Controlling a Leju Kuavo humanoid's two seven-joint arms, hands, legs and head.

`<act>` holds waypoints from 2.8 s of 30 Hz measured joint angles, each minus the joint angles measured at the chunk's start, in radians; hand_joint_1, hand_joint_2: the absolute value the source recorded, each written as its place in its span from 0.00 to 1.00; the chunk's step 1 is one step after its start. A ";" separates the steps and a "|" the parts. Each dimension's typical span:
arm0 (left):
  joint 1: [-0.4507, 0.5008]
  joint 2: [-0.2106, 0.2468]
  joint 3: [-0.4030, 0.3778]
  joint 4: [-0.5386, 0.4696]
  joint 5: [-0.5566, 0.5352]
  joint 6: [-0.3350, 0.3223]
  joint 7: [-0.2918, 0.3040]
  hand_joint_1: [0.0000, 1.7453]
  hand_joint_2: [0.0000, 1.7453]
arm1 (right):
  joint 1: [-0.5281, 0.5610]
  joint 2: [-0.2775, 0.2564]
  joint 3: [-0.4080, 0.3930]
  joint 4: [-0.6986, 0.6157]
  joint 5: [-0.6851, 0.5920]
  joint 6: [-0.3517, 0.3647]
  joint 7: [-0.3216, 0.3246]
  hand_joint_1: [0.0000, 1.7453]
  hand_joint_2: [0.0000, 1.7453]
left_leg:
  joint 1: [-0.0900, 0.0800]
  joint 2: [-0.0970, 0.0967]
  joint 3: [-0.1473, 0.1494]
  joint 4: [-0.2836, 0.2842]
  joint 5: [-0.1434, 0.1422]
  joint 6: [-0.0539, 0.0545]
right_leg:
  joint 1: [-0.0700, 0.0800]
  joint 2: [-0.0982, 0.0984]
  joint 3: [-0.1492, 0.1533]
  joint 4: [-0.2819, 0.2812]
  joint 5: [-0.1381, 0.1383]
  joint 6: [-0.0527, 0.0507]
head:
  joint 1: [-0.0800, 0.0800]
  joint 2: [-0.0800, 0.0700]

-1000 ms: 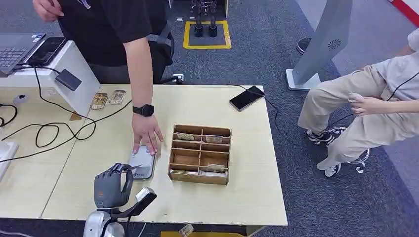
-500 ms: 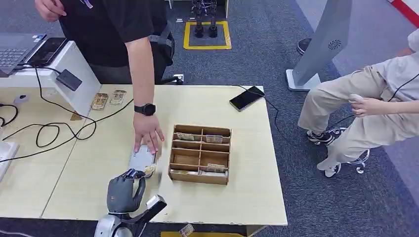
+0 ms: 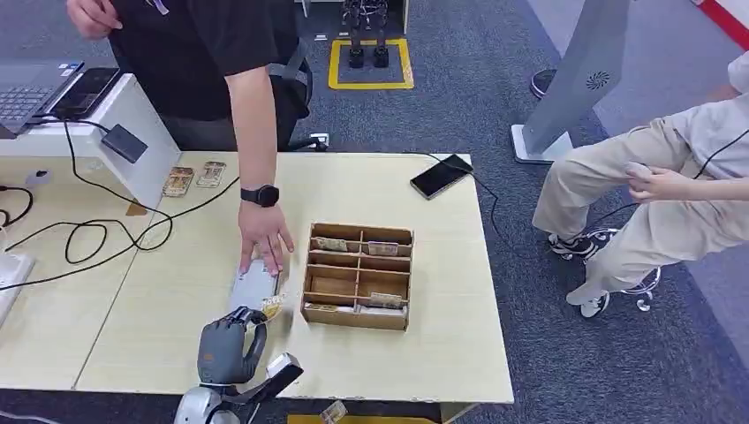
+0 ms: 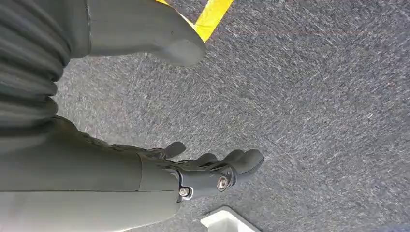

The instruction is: Pass the card to the sensor for recognition and then transmit it.

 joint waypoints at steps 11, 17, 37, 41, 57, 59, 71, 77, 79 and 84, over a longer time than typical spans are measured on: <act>-0.007 -0.003 -0.046 -0.007 0.448 0.001 0.000 0.99 1.00 | 0.001 -0.002 0.000 -0.007 -0.009 0.000 0.008 0.00 1.00 | 0.000 0.000 0.001 0.000 0.000 0.000 | 0.000 0.000 0.001 0.000 0.000 0.000 | 0.000 0.000; -0.013 -0.006 -0.135 -0.190 0.795 -0.002 0.000 0.87 1.00 | 0.001 0.000 0.000 -0.024 0.019 0.000 0.012 0.00 1.00 | 0.000 0.000 0.001 0.000 0.001 0.000 | 0.000 0.000 0.001 0.000 0.000 0.000 | 0.000 0.000; -0.129 0.015 -0.323 -0.469 0.905 -0.005 0.097 0.63 1.00 | -0.008 0.005 0.000 -0.042 0.129 0.000 0.032 0.00 1.00 | 0.000 0.000 0.000 0.000 0.001 0.000 | 0.000 0.000 0.000 0.000 0.000 0.000 | 0.000 0.000; -0.216 0.038 -0.300 -0.415 0.906 -0.005 0.125 0.46 1.00 | -0.015 0.008 0.000 -0.043 0.152 0.000 0.042 0.00 1.00 | 0.000 0.000 0.000 0.000 0.001 0.000 | 0.000 0.000 0.001 0.000 0.001 0.000 | 0.000 0.000; -0.313 0.074 -0.282 -0.322 0.972 -0.010 0.139 0.00 1.00 | -0.022 0.014 0.000 -0.049 0.175 0.000 0.052 0.00 1.00 | 0.000 0.000 0.000 0.000 0.001 0.000 | 0.000 0.000 0.000 0.000 0.001 0.000 | 0.000 0.000; -0.313 0.075 -0.282 -0.319 0.972 -0.010 0.139 0.00 1.00 | -0.022 0.014 0.000 -0.049 0.175 0.000 0.053 0.00 1.00 | 0.000 0.000 0.000 0.000 0.001 0.000 | 0.000 0.000 0.000 0.000 0.001 0.000 | 0.000 0.000; -0.319 0.089 -0.281 -0.312 1.015 -0.039 0.170 0.00 1.00 | -0.024 0.014 0.000 -0.061 0.161 0.000 0.063 0.00 1.00 | 0.000 0.000 -0.001 0.000 0.001 0.000 | 0.000 0.000 0.000 0.000 0.001 0.000 | 0.000 0.000; -0.209 0.101 -0.281 -0.400 1.208 -0.164 0.198 0.00 1.00 | -0.007 0.014 0.000 -0.075 0.074 0.000 0.053 0.00 1.00 | 0.000 0.000 0.000 0.000 0.000 0.000 | 0.000 0.001 0.000 0.000 0.000 0.000 | 0.000 0.000; -0.142 0.098 -0.282 -0.457 1.295 -0.251 0.200 0.00 1.00 | 0.003 0.014 0.000 -0.077 0.038 0.000 0.046 0.00 1.00 | 0.000 0.000 -0.001 0.000 0.000 0.000 | 0.000 0.001 -0.001 0.000 0.000 0.000 | 0.000 0.000; 0.021 0.085 -0.314 -0.634 1.301 -0.314 0.175 0.00 1.00 | 0.023 0.014 0.000 -0.090 -0.023 0.000 0.048 0.00 1.00 | 0.000 0.000 -0.003 0.000 -0.001 0.001 | 0.000 0.001 -0.003 0.000 -0.001 0.000 | 0.000 0.000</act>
